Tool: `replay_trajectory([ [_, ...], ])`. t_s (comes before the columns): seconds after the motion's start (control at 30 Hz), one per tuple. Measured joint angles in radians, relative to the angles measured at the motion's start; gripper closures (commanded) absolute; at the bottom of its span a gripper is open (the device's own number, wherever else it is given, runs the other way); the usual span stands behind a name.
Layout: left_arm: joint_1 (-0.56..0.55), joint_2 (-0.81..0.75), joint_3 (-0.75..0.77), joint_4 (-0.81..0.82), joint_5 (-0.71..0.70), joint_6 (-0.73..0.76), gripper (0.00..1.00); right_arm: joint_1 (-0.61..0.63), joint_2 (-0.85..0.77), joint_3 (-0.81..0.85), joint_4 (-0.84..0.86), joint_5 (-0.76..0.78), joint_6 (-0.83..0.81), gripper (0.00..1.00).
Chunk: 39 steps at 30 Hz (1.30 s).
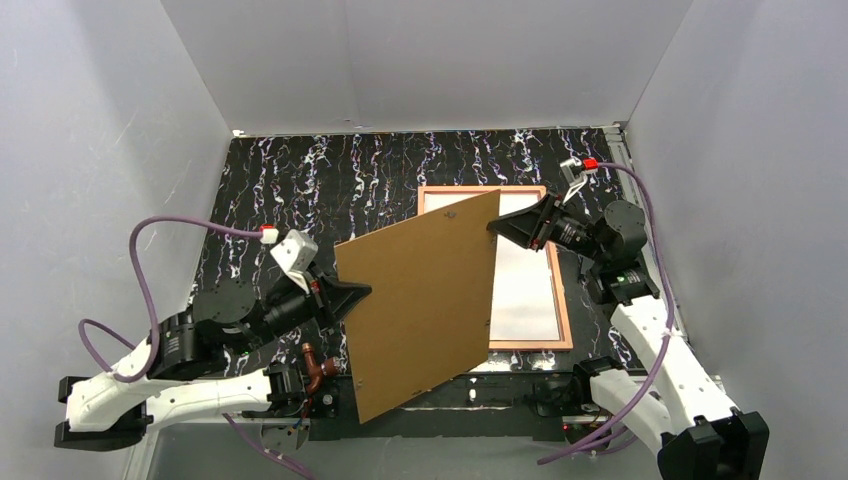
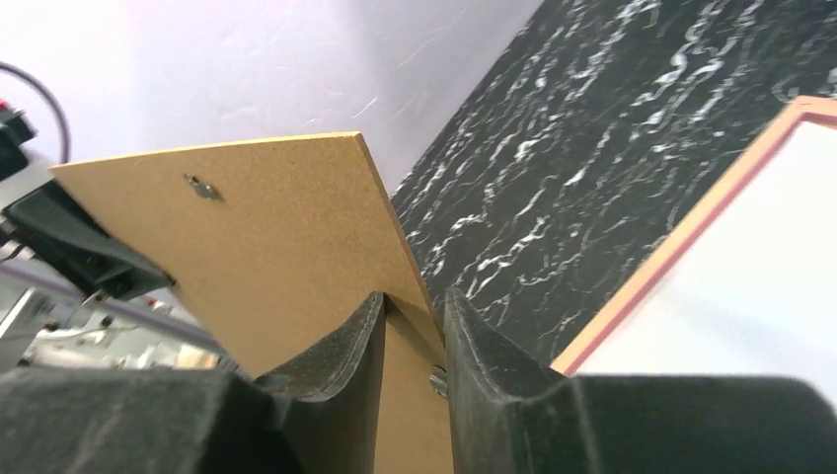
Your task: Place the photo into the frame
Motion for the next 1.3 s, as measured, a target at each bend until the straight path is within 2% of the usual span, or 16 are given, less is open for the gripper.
replay_trajectory([
  [0.07,-0.001,0.012,-0.014,0.033,-0.012,0.005,1.00,-0.001,-0.013,0.018,-0.059,0.037,-0.032,0.50],
  [0.1,-0.004,0.024,-0.017,0.054,-0.017,0.008,1.00,-0.002,-0.023,0.025,-0.090,0.058,-0.050,0.40],
  [0.17,-0.007,0.058,-0.018,0.097,-0.018,0.014,1.00,-0.004,-0.042,0.033,-0.136,0.083,-0.072,0.27],
  [0.23,-0.008,0.096,-0.018,0.134,-0.020,0.018,1.00,-0.002,-0.063,0.033,-0.188,0.093,-0.100,0.18],
  [0.3,-0.010,0.129,-0.018,0.167,-0.024,0.022,1.00,-0.005,-0.077,0.033,-0.232,0.100,-0.121,0.14],
  [0.57,-0.013,0.143,-0.025,0.206,-0.022,0.036,1.00,-0.062,-0.135,0.008,-0.313,0.019,-0.160,0.12],
  [0.73,-0.013,0.134,-0.029,0.205,-0.022,0.035,1.00,-0.137,-0.167,-0.117,-0.306,-0.109,-0.156,0.15],
  [0.83,-0.013,0.118,-0.036,0.200,-0.022,0.033,1.00,-0.182,-0.174,-0.185,-0.295,-0.176,-0.154,0.13],
  [0.93,-0.013,0.100,-0.036,0.179,-0.022,0.032,1.00,-0.219,-0.189,-0.242,-0.243,-0.247,-0.150,0.11],
  [1.07,-0.013,0.067,-0.048,0.163,-0.023,0.032,1.00,-0.233,-0.208,-0.317,-0.077,-0.338,-0.103,0.10],
  [1.3,-0.012,0.044,-0.062,0.156,-0.026,0.028,1.00,-0.234,-0.170,-0.383,0.072,-0.390,-0.103,0.12],
])
